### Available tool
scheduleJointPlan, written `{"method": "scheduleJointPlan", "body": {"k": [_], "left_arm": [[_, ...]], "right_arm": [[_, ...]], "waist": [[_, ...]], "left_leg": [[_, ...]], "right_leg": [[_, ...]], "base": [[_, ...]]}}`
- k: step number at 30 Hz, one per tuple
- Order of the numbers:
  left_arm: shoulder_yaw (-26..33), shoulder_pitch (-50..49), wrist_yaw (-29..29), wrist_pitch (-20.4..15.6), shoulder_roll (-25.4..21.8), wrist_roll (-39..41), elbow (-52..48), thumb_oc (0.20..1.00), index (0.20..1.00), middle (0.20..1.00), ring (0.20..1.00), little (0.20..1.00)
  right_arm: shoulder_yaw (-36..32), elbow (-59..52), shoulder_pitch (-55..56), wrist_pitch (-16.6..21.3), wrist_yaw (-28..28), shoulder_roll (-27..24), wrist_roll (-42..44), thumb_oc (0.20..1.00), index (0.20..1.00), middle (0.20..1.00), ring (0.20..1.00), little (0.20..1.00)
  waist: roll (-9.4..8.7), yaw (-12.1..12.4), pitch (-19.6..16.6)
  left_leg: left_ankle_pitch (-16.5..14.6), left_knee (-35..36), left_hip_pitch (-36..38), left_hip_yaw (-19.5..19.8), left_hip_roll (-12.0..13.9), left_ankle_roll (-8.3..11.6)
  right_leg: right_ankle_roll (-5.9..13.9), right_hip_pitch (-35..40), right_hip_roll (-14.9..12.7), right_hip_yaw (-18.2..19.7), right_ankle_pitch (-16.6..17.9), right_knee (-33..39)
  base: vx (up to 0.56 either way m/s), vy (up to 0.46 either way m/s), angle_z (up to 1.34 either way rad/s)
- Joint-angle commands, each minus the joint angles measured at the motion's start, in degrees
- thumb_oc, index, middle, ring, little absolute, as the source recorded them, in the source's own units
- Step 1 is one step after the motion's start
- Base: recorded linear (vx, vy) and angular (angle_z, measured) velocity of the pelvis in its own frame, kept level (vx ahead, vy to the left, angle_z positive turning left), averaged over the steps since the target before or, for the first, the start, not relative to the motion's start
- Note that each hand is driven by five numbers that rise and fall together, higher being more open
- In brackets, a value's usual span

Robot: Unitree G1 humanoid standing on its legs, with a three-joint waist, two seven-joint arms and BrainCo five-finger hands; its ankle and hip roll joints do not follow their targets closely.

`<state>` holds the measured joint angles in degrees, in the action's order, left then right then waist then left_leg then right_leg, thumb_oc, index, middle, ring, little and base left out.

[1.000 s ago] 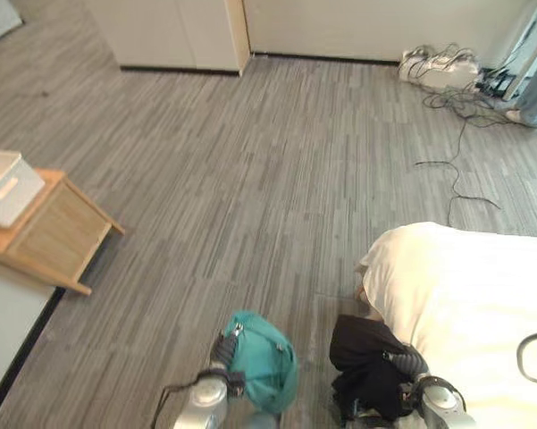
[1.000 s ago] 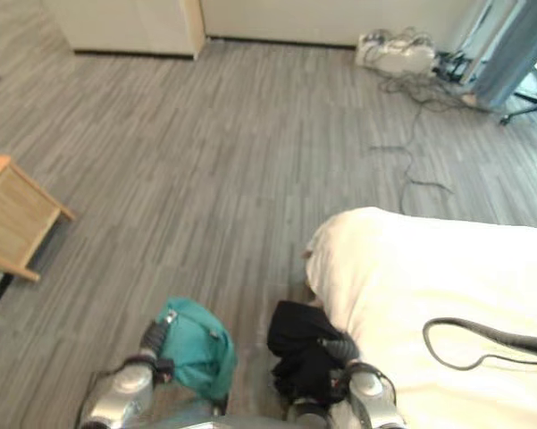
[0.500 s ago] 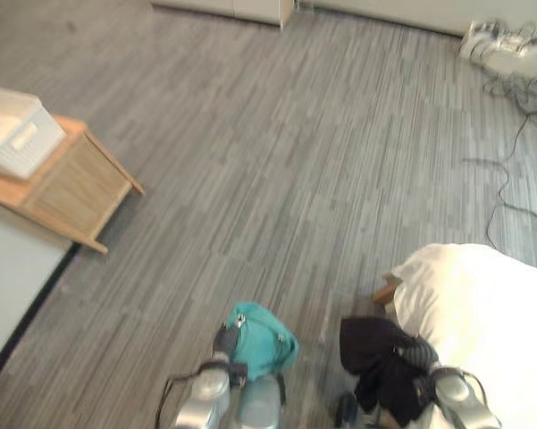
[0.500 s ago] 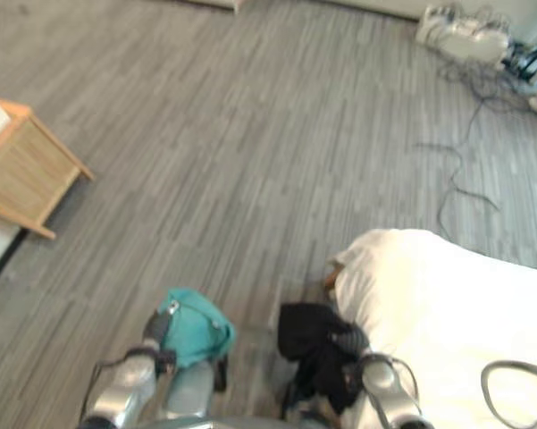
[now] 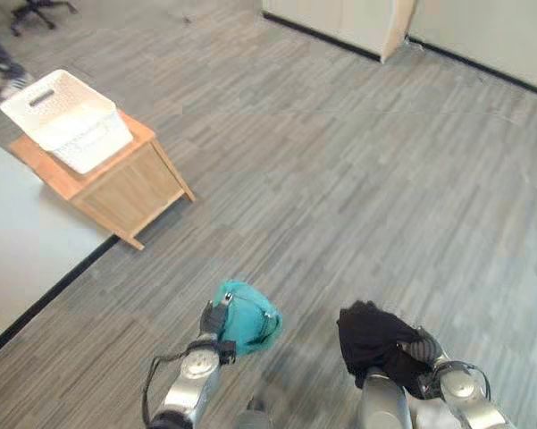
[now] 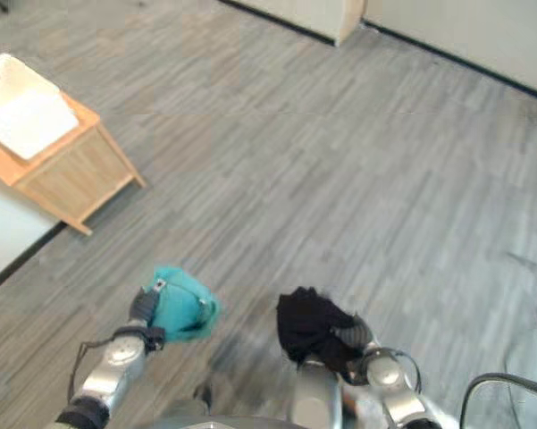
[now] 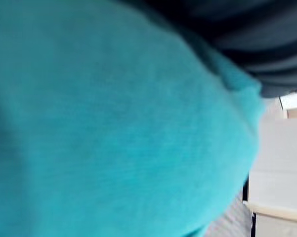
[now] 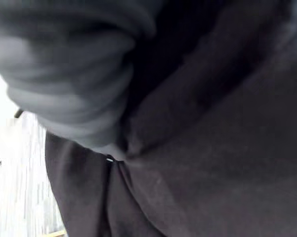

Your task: Tidy up the quilt and then pick up the clothes from the bed and put them into the laundry hamper.

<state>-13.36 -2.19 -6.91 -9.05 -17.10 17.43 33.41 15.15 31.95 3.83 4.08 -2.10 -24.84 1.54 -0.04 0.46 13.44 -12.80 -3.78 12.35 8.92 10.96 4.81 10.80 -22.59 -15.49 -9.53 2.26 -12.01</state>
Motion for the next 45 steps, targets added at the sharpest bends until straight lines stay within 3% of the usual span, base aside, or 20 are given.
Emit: {"method": "scheduleJointPlan", "body": {"k": [1, 3, 6, 10, 13, 15, 17, 18, 22, 24, 26, 28, 29, 33, 35, 36, 38, 40, 41, 45], "left_arm": [[1.0, 3.5, 0.1, -2.9, 2.3, 2.8, -1.5, 0.2, 0.2, 0.2, 0.2, 0.2], [1.4, 2.6, 0.2, -2.8, 2.9, 6.1, -1.3, 0.2, 0.2, 0.2, 0.2, 0.2], [1.3, 3.1, -0.1, -2.8, 3.6, 7.0, -0.5, 0.2, 0.2, 0.2, 0.2, 0.2], [1.7, -1.0, 0.1, -2.7, 3.8, 8.2, -1.6, 0.2, 0.2, 0.2, 0.2, 0.2], [1.5, -2.0, 0.0, -1.5, 4.4, 7.1, -1.0, 0.2, 0.2, 0.2, 0.2, 0.2], [2.0, -1.8, -0.7, -1.2, 4.9, 7.2, 0.0, 0.2, 0.2, 0.2, 0.2, 0.2], [2.5, -2.3, -0.8, -1.0, 4.7, 7.0, 0.9, 0.2, 0.2, 0.2, 0.2, 0.2], [2.2, -2.3, -0.8, -0.7, 4.6, 6.5, 2.4, 0.2, 0.2, 0.2, 0.2, 0.2], [0.8, -2.2, -1.4, -0.7, 2.7, 3.6, -0.1, 0.2, 0.2, 0.2, 0.2, 0.2], [0.3, -2.0, -1.5, -1.0, 2.5, 3.1, -0.8, 0.2, 0.2, 0.2, 0.2, 0.2], [-2.1, -1.1, -1.3, -1.3, 1.4, 1.1, -4.0, 0.2, 0.2, 0.2, 0.2, 0.2], [-2.9, -1.0, -1.1, -1.6, 0.5, -0.5, -6.0, 0.2, 0.2, 0.2, 0.2, 0.2], [-1.9, -1.4, 0.9, -0.7, -2.1, -1.1, -8.4, 0.2, 0.2, 0.2, 0.2, 0.2], [-1.2, -2.1, 3.0, -2.2, -4.8, -2.5, -7.7, 0.2, 0.2, 0.2, 0.2, 0.2], [-1.1, -3.2, 3.8, -1.7, -4.5, -2.1, -6.6, 0.2, 0.2, 0.2, 0.2, 0.2], [-0.3, -3.4, 3.9, -1.3, -4.5, -0.5, -6.8, 0.2, 0.2, 0.2, 0.2, 0.2], [2.1, -3.3, 2.6, -0.7, -4.3, 1.4, -8.6, 0.2, 0.2, 0.2, 0.2, 0.2], [2.0, -3.3, 2.6, -0.7, -4.4, 1.4, -8.6, 0.2, 0.2, 0.2, 0.2, 0.2], [4.9, -3.4, 2.0, -0.9, -3.8, 1.3, -10.0, 0.2, 0.2, 0.2, 0.2, 0.2], [6.2, -6.2, 2.0, -1.2, -3.6, -0.9, -11.7, 0.2, 0.2, 0.2, 0.2, 0.2]], "right_arm": [[-0.7, -2.9, -3.1, 2.3, -0.8, -4.5, -2.2, 0.2, 0.2, 0.2, 0.2, 0.2], [2.5, -2.5, -7.1, 2.0, -2.3, -4.1, -3.8, 0.2, 0.2, 0.2, 0.2, 0.2], [5.4, -2.8, -10.8, 0.9, -1.8, -3.1, -5.3, 0.2, 0.2, 0.2, 0.2, 0.2], [7.6, -1.2, -11.5, 1.1, -2.9, -2.2, -8.5, 0.2, 0.2, 0.2, 0.2, 0.2], [7.1, 1.2, -12.6, 1.5, -4.3, 0.2, -8.3, 0.2, 0.2, 0.2, 0.2, 0.2], [7.1, 3.0, -12.8, 1.2, -4.2, 1.3, -7.8, 0.2, 0.2, 0.2, 0.2, 0.2], [7.6, 3.3, -11.7, 1.3, -3.7, 3.0, -8.7, 0.2, 0.2, 0.2, 0.2, 0.2], [6.8, 4.6, -9.8, 1.1, -3.1, 3.7, -8.7, 0.2, 0.2, 0.2, 0.2, 0.2], [5.0, 4.1, -7.0, 1.2, -3.1, 4.6, -8.1, 0.2, 0.2, 0.2, 0.2, 0.2], [4.7, 3.9, -6.1, 1.2, -3.1, 4.8, -7.7, 0.2, 0.2, 0.2, 0.2, 0.2], [3.9, 3.1, -4.2, 1.6, -3.2, 5.1, -6.3, 0.2, 0.2, 0.2, 0.2, 0.2], [3.2, 1.7, -3.6, 1.7, -3.1, 4.8, -4.7, 0.2, 0.2, 0.2, 0.2, 0.2], [-1.5, -3.7, -6.8, -3.0, -0.2, -2.9, -4.4, 0.2, 0.2, 0.2, 0.2, 0.2], [-3.0, 8.9, -9.8, -1.1, -0.1, -6.6, -1.7, 0.2, 0.2, 0.2, 0.2, 0.2], [-1.2, 12.6, -13.6, -1.5, 0.8, -6.1, -1.5, 0.2, 0.2, 0.2, 0.2, 0.2], [-0.4, 13.4, -15.2, -1.0, 0.2, -6.1, -0.8, 0.2, 0.2, 0.2, 0.2, 0.2], [0.7, 6.8, -13.4, -0.2, -0.2, -3.6, 2.9, 0.2, 0.2, 0.2, 0.2, 0.2], [0.6, 6.7, -13.3, -0.3, -0.2, -3.5, 2.9, 0.2, 0.2, 0.2, 0.2, 0.2], [-0.2, -6.2, -5.5, -0.3, 0.2, -2.7, -0.3, 0.2, 0.2, 0.2, 0.2, 0.2], [-1.0, -8.9, 0.0, -0.4, 1.1, -1.4, -3.2, 0.2, 0.2, 0.2, 0.2, 0.2]], "waist": [[-0.65, 0.3, -0.6], [-2.31, 4.1, 1.2], [-3.61, 8.1, 1.9], [-3.19, 12.7, -0.2], [-2.3, 14.0, -2.4], [-3.17, 13.6, -3.7], [-5.17, 14.3, -5.0], [-5.4, 14.1, -5.1], [-1.94, 9.3, -4.6], [-1.62, 7.7, -4.5], [-1.24, 2.4, -3.3], [-2.07, -1.1, -3.0], [-3.43, -1.8, -3.7], [-2.83, -2.9, -2.9], [-2.91, -2.2, -2.9], [-3.28, -1.4, -2.7], [-6.73, 2.1, 1.5], [-6.94, 1.9, 1.2], [-7.81, 2.4, 2.9], [-6.7, 4.6, 1.5]], "left_leg": [[15.8, -15.3, -0.9, -3.3, 3.5, 2.84], [19.8, -32.8, -10.7, -3.6, 2.2, 0.06], [12.3, -39.9, -21.1, -7.2, -4.8, -0.64], [10.8, -19.0, -25.9, -18.5, -8.0, -3.48], [15.3, -4.6, -26.5, -33.1, -5.9, -3.15], [14.5, 0.2, -24.6, -37.1, -6.3, -4.71], [14.2, 0.5, -22.8, -36.2, -10.9, -8.7], [12.5, 0.1, -19.9, -34.5, -11.6, -10.14], [10.3, 3.9, -11.1, -26.9, -11.2, -10.9], [10.1, 4.8, -9.5, -24.5, -11.0, -10.48], [9.4, 6.1, -4.7, -15.7, -10.8, -7.99], [6.9, 8.0, -0.5, -9.5, -10.5, -5.6], [5.3, 8.6, 1.2, -6.7, -9.6, -3.95], [1.9, 5.5, 7.6, -1.5, -4.8, -0.04], [4.4, -5.3, 5.5, -1.6, -4.0, 1.07], [10.5, -15.1, 1.3, -1.7, -3.9, 1.4], [15.8, -47.8, -15.1, -8.5, -2.5, 0.65], [15.9, -47.9, -15.6, -8.3, -2.8, 0.59], [13.4, -49.7, -22.0, -14.8, 0.2, -0.08], [13.3, -25.8, -28.0, -25.2, 1.0, -1.07]], "right_leg": [[-0.19, 11.6, 1.6, -0.8, 5.7, 10.4], [-4.13, 18.9, 3.5, -2.7, 4.0, 12.9], [-5.01, 26.5, 5.0, -3.3, 0.4, 16.0], [-4.04, 32.7, 8.7, -3.3, -5.9, 15.6], [-3.49, 38.1, 12.9, -5.7, -10.5, 15.5], [-1.76, 41.0, 12.5, -8.2, -11.8, 12.2], [2.47, 38.3, 10.0, -9.7, -3.6, 0.7], [4.2, 35.3, 7.9, -10.7, 6.7, -11.7], [4.2, 26.4, 5.7, -6.6, 7.8, -26.2], [3.72, 24.8, 4.5, -6.1, 7.0, -25.2], [0.88, 17.3, 5.1, -1.2, 3.4, -17.4], [0.43, 14.7, 6.7, 4.0, 1.6, -2.3], [0.89, 13.4, 5.6, 5.0, 2.4, 6.0], [2.52, 9.3, 4.7, 5.4, 6.0, 11.9], [0.9, 11.4, 5.3, 5.8, 5.3, 8.8], [-1.43, 13.2, 6.0, 6.6, 4.1, 7.4], [-7.04, 21.2, 7.7, 5.1, -0.1, 8.4], [-7.01, 20.8, 7.5, 5.0, 0.1, 8.4], [-7.81, 25.6, 9.1, 4.2, -2.7, 9.9], [-6.46, 33.5, 10.8, 2.8, -7.5, 13.6]], "base": [[0.54, -0.561, 0.89], [0.51, -0.601, 0.32], [0.59, -0.343, -0.37], [0.67, -0.088, -0.18], [0.73, -0.062, 0.27], [0.74, 0.024, 0.51], [0.7, 0.063, 1.14], [0.58, -0.037, 1.19], [0.66, -0.019, 1.23], [0.6, -0.124, 1.65], [0.78, -0.317, 1.63], [0.76, -0.387, 2.17], [0.81, -0.378, 2.74], [0.76, -0.345, 1.42], [0.6, -0.319, 0.7], [0.59, -0.391, 0.37], [0.51, -0.628, 0.39], [0.26, -0.292, 0.04], [0.52, -0.206, -0.08], [0.71, 0.006, 0.08]]}}
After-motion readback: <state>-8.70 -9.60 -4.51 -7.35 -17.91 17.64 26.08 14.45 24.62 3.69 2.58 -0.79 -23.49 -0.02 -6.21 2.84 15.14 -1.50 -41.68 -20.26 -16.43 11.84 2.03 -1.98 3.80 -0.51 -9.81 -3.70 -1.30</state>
